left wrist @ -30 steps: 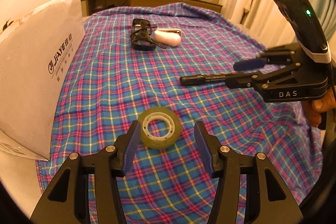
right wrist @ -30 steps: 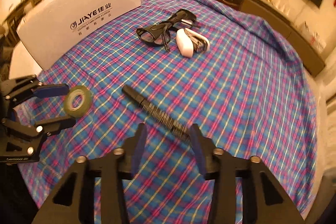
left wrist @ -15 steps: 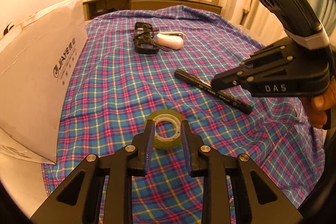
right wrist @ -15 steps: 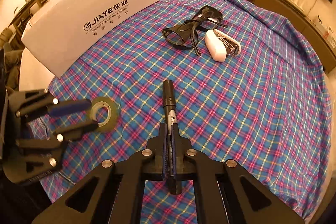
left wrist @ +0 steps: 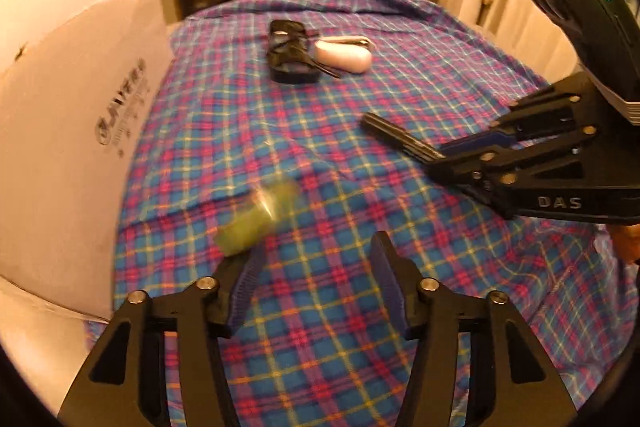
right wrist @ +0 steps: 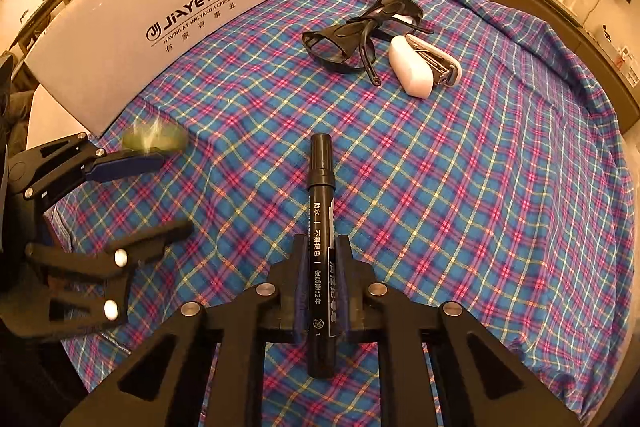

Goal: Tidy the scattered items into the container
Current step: 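Grasp the black marker with the right tool while the left tool lowers onto the green tape roll, then lift and carry the tape roll and black marker over the cardboard box with both tools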

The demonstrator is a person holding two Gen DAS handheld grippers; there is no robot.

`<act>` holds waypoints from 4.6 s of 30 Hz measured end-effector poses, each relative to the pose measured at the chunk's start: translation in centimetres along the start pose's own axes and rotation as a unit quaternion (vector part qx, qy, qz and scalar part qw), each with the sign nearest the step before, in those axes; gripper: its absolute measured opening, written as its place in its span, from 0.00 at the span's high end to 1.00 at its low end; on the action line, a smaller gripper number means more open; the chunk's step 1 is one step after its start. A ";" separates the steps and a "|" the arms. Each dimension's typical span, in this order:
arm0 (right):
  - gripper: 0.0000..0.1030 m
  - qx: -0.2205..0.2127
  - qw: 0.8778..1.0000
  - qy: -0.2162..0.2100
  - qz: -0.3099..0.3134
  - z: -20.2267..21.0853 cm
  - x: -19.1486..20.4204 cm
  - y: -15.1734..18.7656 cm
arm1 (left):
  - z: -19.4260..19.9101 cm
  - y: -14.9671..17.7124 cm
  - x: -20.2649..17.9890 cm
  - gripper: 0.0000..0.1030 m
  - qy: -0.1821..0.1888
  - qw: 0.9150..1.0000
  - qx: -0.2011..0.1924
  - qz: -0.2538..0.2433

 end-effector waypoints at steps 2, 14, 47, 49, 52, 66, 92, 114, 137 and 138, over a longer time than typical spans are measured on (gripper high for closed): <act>0.86 -0.005 1.000 -0.006 -0.004 0.4 0.2 -0.1 | 0.1 -0.1 0.7 0.70 0.011 1.000 0.003 0.021; 0.86 -0.026 0.999 -0.035 -0.010 1.6 2.4 0.0 | 0.7 -0.8 3.1 0.67 0.022 0.995 -0.010 0.093; 0.86 -0.021 0.998 -0.058 -0.015 1.1 1.9 0.1 | -1.3 -2.5 6.7 0.72 -0.051 0.993 -0.023 0.101; 0.86 -0.022 0.998 -0.058 -0.013 1.1 2.1 0.2 | -1.3 -2.4 7.2 0.76 -0.049 0.993 -0.023 0.105; 0.86 -0.023 0.998 -0.058 -0.014 1.2 2.0 0.3 | -1.3 -2.3 6.5 0.74 -0.064 0.994 -0.027 0.082; 0.86 -0.022 0.998 -0.062 -0.015 0.8 1.8 0.5 | -2.5 -2.1 7.3 0.36 -0.078 0.993 0.011 0.090; 0.86 -0.051 0.995 -0.083 -0.037 2.5 2.5 -0.2 | 2.1 -2.9 9.7 0.52 0.011 0.983 -0.011 0.182; 0.86 -0.014 0.998 -0.058 -0.026 -1.5 1.1 -0.5 | 4.5 -3.2 11.4 0.52 -0.013 0.983 -0.053 0.178; 0.86 -0.124 0.988 -0.079 -0.052 6.3 6.1 -3.7 | 10.7 -5.3 11.6 0.52 -0.018 0.982 -0.116 0.148; 0.86 -0.127 0.987 -0.083 -0.055 6.5 6.4 -4.0 | 11.1 -5.3 11.8 0.52 -0.015 0.981 -0.119 0.151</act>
Point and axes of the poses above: each gripper's, at about its wrist camera, not at the fingertips, and z roughly against the way its jaws point, x to its left, y to its underside, the point moved 7 cm from there along -z, roughly the way its jaws point, and after that the axes turned 5 degrees about -y, right-handed, at the moved point
